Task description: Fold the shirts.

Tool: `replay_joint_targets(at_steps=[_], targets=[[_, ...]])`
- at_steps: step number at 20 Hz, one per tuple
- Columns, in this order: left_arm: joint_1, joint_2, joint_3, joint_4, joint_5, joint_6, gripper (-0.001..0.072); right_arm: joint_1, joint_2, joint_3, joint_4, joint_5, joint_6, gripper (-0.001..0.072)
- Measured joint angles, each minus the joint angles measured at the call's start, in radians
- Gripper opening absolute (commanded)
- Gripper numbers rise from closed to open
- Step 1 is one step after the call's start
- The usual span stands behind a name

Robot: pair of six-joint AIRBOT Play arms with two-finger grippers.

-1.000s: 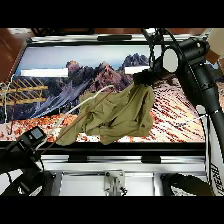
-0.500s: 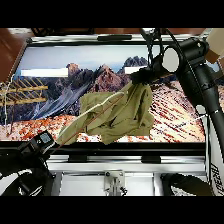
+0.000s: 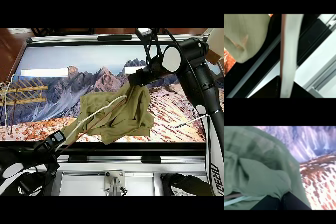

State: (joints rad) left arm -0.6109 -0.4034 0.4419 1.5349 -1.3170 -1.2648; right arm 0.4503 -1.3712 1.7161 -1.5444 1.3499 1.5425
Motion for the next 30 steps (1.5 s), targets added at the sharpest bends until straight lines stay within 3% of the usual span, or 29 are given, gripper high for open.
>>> replay_joint_targets(at_steps=[10, 15, 22, 30], targets=[[0.000, -0.111, 0.037, -0.031, 0.122, 0.037, 0.0047, 0.000, 0.125, 0.000, 0.284, -0.032, -0.061, 0.0066], [0.011, -0.092, 0.111, 0.105, -0.001, 0.008, 0.0047, 0.000, 0.178, 0.000, 0.304, 0.007, -0.061, 0.0066], [0.041, 0.033, 0.180, 0.178, -0.156, -0.003, 0.0047, 0.000, 0.194, 0.000, 0.271, 0.042, -0.043, 0.0066], [0.045, 0.066, 0.205, 0.208, -0.197, 0.031, 0.0046, 0.000, 0.196, 0.000, 0.277, 0.046, -0.040, 0.0066]])
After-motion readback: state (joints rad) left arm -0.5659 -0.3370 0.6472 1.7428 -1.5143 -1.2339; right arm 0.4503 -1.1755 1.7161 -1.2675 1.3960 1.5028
